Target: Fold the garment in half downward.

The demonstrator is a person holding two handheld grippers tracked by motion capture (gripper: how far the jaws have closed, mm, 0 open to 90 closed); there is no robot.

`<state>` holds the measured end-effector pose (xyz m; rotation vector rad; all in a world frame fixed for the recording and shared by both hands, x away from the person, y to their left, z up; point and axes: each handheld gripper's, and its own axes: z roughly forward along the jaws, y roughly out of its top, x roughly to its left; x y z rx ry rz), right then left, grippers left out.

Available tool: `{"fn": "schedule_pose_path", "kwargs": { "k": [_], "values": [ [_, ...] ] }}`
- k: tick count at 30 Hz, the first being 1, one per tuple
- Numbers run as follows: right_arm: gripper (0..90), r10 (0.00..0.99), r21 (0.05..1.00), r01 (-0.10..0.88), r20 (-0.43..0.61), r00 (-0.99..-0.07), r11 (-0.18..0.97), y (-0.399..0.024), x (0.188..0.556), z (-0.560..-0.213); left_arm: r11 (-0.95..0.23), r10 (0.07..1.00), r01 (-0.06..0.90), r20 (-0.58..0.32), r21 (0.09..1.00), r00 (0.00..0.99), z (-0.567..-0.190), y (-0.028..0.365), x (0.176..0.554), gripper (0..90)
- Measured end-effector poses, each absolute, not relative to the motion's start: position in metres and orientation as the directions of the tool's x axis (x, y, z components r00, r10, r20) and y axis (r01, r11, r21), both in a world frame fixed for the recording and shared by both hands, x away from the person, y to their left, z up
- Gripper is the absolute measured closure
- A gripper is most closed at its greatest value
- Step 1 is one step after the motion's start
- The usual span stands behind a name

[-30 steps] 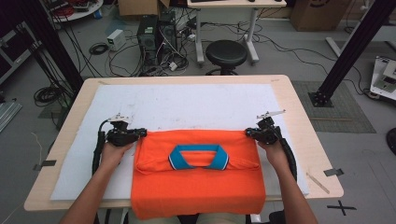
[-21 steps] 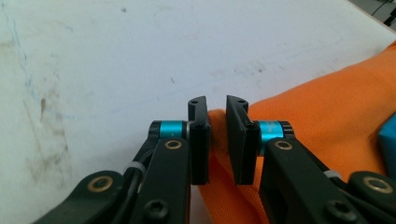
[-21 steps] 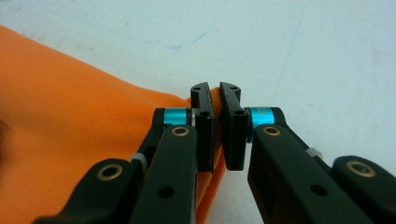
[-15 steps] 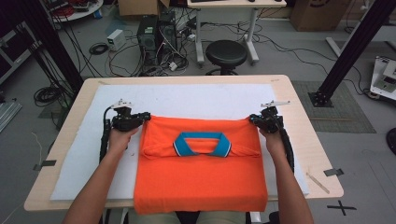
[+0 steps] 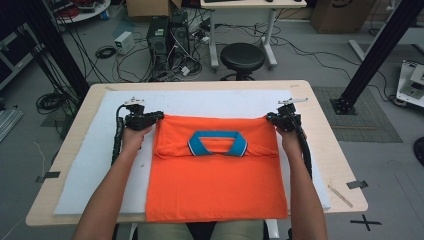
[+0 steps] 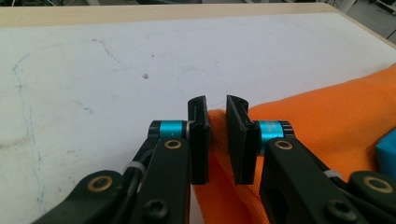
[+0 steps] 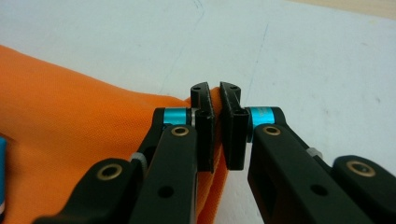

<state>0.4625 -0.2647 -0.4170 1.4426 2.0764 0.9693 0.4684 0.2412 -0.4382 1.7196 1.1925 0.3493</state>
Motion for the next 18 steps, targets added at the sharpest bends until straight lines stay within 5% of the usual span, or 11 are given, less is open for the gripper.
{"fn": "schedule_pose_path", "kwargs": {
  "k": [2,7,18],
  "values": [
    [85.7,0.930,0.748,0.627,0.035,-0.366,0.219,-0.263,0.464,-0.418,-0.046,0.834,0.562,-0.278,0.826,0.477,-0.440,0.241,0.468,78.5],
    [71.9,0.929,0.746,0.636,0.065,-0.364,0.198,-0.262,0.459,-0.421,-0.045,0.813,0.548,-0.288,0.835,0.506,-0.433,0.237,0.460,49.4],
    [52.3,0.854,0.761,0.598,0.115,-0.508,0.253,-0.246,0.414,-0.412,-0.119,0.686,0.509,-0.300,0.852,0.663,-0.442,0.223,0.407,45.2]
  ]
}}
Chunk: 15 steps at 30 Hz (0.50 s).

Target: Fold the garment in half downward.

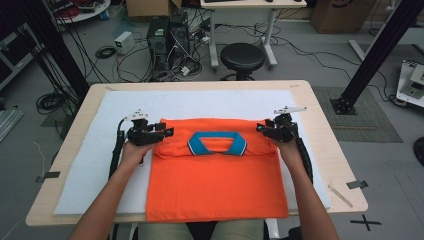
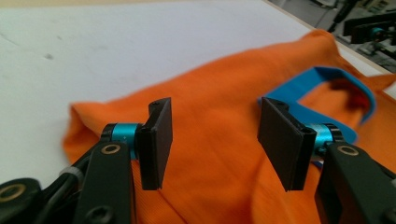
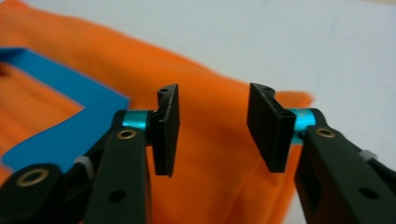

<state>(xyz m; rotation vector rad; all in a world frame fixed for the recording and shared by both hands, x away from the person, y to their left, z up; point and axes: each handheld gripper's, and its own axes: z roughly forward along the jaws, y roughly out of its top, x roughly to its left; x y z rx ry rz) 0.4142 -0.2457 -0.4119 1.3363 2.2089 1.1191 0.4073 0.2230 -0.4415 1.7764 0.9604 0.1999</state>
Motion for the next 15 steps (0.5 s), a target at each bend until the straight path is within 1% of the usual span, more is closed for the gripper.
{"fn": "schedule_pose_path", "kwargs": {
  "k": [5,9,10,13,14,15],
  "values": [
    [49.6,0.812,0.757,0.594,0.148,-0.565,0.275,-0.230,0.399,-0.417,-0.180,0.651,0.523,-0.298,0.833,0.699,-0.444,0.215,0.395,45.0],
    [47.7,0.787,0.723,0.616,0.165,-0.594,0.313,-0.215,0.396,-0.425,-0.256,0.647,0.522,-0.257,0.813,0.718,-0.447,0.203,0.386,45.5],
    [47.6,0.782,0.713,0.621,0.165,-0.601,0.326,-0.211,0.396,-0.428,-0.263,0.649,0.523,-0.252,0.811,0.718,-0.448,0.201,0.385,47.8],
    [48.7,0.776,0.701,0.639,0.196,-0.600,0.318,-0.203,0.397,-0.434,-0.295,0.669,0.513,-0.209,0.806,0.713,-0.453,0.195,0.380,66.3],
    [53.0,0.777,0.692,0.648,0.202,-0.597,0.318,-0.202,0.396,-0.435,-0.308,0.678,0.516,-0.196,0.799,0.708,-0.455,0.193,0.379,70.9],
    [60.3,0.775,0.687,0.652,0.204,-0.598,0.322,-0.200,0.396,-0.437,-0.326,0.679,0.501,-0.170,0.801,0.714,-0.454,0.191,0.377,76.6]
  ]
}}
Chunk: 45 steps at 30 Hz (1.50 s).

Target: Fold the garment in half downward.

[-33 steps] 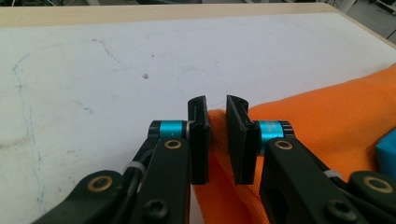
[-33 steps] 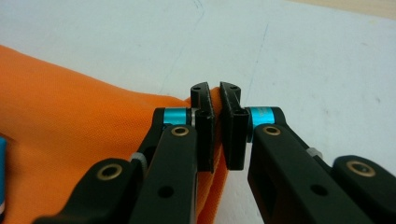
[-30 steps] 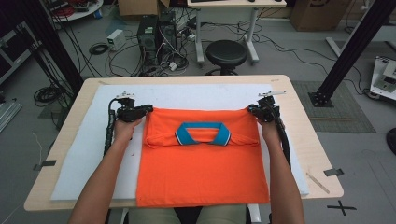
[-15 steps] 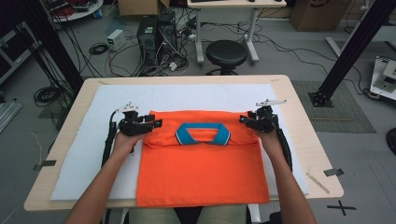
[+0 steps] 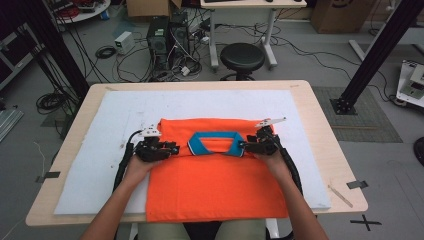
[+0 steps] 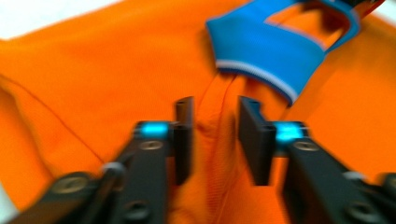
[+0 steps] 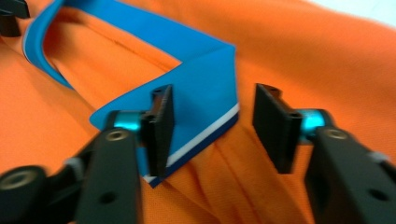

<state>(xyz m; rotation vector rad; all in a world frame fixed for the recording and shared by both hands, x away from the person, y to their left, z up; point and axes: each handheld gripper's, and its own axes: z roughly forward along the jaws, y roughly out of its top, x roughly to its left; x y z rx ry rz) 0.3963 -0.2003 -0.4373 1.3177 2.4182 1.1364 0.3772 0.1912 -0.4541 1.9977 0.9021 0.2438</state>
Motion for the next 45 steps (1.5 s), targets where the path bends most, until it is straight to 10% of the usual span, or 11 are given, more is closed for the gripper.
{"fn": "schedule_pose_path", "kwargs": {
  "k": [5,23,30,37,45],
  "values": [
    [87.5,0.765,0.703,0.622,0.173,-0.620,0.345,-0.198,0.391,-0.436,-0.325,0.697,0.479,-0.135,0.816,0.704,-0.453,0.187,0.370,85.1],
    [88.8,0.679,0.799,0.473,0.115,-0.725,0.370,-0.217,0.311,-0.419,-0.276,0.614,0.395,-0.155,0.876,0.774,-0.445,0.206,0.310,85.9],
    [85.8,0.669,0.799,0.471,0.119,-0.733,0.374,-0.219,0.289,-0.420,-0.292,0.597,0.396,-0.158,0.871,0.787,-0.445,0.208,0.294,85.4],
    [63.5,0.808,0.838,0.508,0.153,-0.568,0.199,-0.252,0.294,-0.417,-0.189,0.690,0.438,-0.199,0.879,0.696,-0.443,0.220,0.302,45.8],
    [60.8,0.887,0.734,0.644,0.128,-0.445,0.217,-0.269,0.313,-0.445,-0.177,0.767,0.556,-0.241,0.812,0.595,-0.454,0.229,0.315,49.0]
  ]
}}
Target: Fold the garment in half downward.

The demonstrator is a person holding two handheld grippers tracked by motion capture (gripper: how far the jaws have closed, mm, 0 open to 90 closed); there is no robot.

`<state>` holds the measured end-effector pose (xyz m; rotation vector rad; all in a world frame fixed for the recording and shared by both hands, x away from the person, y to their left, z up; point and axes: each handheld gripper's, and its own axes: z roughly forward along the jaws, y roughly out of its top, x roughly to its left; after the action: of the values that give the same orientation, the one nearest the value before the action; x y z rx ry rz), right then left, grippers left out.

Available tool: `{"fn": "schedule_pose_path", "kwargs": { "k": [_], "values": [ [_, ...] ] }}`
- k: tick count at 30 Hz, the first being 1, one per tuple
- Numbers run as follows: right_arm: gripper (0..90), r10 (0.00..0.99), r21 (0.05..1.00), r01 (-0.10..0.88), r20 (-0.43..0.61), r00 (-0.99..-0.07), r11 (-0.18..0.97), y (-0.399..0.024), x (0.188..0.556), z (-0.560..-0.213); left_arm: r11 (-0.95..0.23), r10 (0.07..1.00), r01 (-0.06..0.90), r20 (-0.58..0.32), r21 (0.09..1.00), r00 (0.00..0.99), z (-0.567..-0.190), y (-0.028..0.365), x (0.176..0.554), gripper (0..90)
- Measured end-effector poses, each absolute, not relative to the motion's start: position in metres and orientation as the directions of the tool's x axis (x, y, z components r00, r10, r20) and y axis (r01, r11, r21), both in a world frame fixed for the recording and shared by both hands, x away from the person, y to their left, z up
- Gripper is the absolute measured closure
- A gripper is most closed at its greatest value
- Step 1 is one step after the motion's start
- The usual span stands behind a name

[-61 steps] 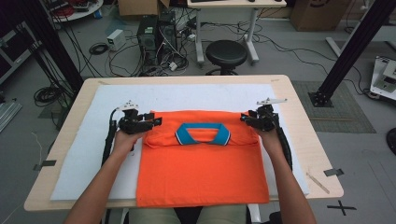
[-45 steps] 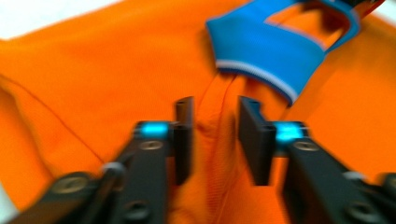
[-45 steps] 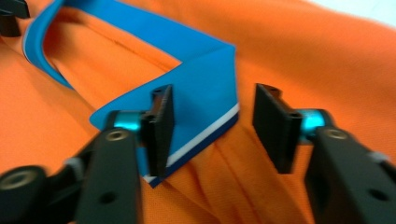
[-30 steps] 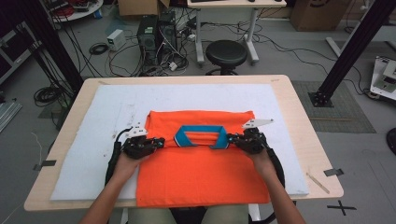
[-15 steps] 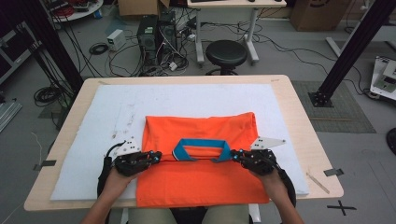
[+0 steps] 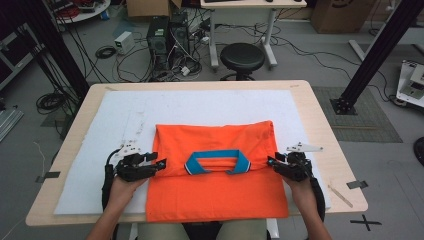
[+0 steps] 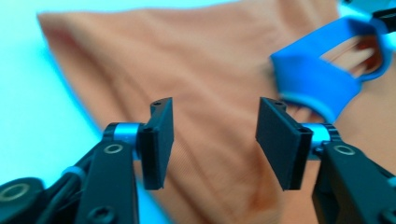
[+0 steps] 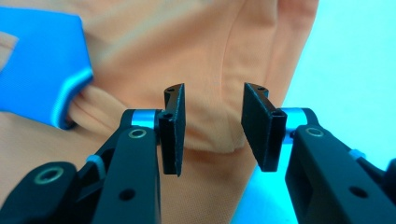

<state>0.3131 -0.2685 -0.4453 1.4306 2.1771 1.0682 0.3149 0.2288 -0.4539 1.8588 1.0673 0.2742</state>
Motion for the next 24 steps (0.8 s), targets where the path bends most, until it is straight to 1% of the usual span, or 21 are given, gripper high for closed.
{"fn": "schedule_pose_path", "kwargs": {
  "k": [2,4,5,6,7,8,9,12,13,15,17,22,23,24],
  "values": [
    [61.4,0.890,0.719,0.653,0.110,-0.443,0.236,-0.265,0.314,-0.450,-0.195,0.766,0.553,-0.227,0.810,0.602,-0.453,0.226,0.314,50.2],
    [66.4,0.896,0.721,0.641,0.063,-0.439,0.263,-0.262,0.312,-0.451,-0.231,0.767,0.554,-0.201,0.800,0.610,-0.454,0.222,0.313,53.9],
    [74.5,0.897,0.720,0.632,0.030,-0.440,0.286,-0.261,0.311,-0.450,-0.251,0.767,0.549,-0.182,0.797,0.615,-0.454,0.220,0.312,56.9],
    [80.5,0.895,0.721,0.619,-0.005,-0.446,0.312,-0.260,0.309,-0.450,-0.271,0.772,0.547,-0.160,0.792,0.615,-0.454,0.218,0.311,63.1],
    [82.1,0.891,0.720,0.615,-0.010,-0.453,0.321,-0.260,0.308,-0.450,-0.290,0.780,0.543,-0.134,0.788,0.611,-0.454,0.215,0.310,68.1],
    [83.1,0.890,0.722,0.610,-0.016,-0.456,0.326,-0.260,0.307,-0.450,-0.302,0.787,0.533,-0.109,0.790,0.607,-0.454,0.213,0.309,76.1],
    [84.0,0.888,0.723,0.608,-0.016,-0.459,0.327,-0.260,0.306,-0.450,-0.306,0.789,0.527,-0.097,0.793,0.606,-0.454,0.212,0.308,80.9],
    [85.0,0.887,0.739,0.601,0.009,-0.462,0.305,-0.263,0.301,-0.447,-0.301,0.786,0.507,-0.091,0.808,0.612,-0.452,0.214,0.305,87.1],
    [88.7,0.887,0.745,0.598,0.018,-0.461,0.296,-0.264,0.299,-0.446,-0.293,0.780,0.502,-0.100,0.813,0.618,-0.452,0.215,0.304,87.1],
    [88.7,0.884,0.761,0.585,0.031,-0.467,0.282,-0.267,0.291,-0.440,-0.283,0.777,0.499,-0.110,0.819,0.620,-0.451,0.219,0.302,87.2],
    [88.7,0.881,0.767,0.573,0.021,-0.473,0.289,-0.268,0.285,-0.435,-0.262,0.770,0.500,-0.133,0.825,0.623,-0.450,0.223,0.301,87.3],
    [87.2,0.878,0.765,0.579,0.038,-0.477,0.282,-0.269,0.282,-0.435,-0.238,0.764,0.499,-0.157,0.834,0.626,-0.450,0.227,0.300,87.2],
    [84.2,0.877,0.760,0.583,0.036,-0.479,0.287,-0.268,0.282,-0.437,-0.238,0.763,0.498,-0.157,0.834,0.627,-0.450,0.227,0.300,87.2],
    [76.7,0.878,0.753,0.589,0.031,-0.477,0.293,-0.266,0.283,-0.439,-0.237,0.761,0.501,-0.161,0.832,0.628,-0.451,0.227,0.300,87.2]
  ]
}}
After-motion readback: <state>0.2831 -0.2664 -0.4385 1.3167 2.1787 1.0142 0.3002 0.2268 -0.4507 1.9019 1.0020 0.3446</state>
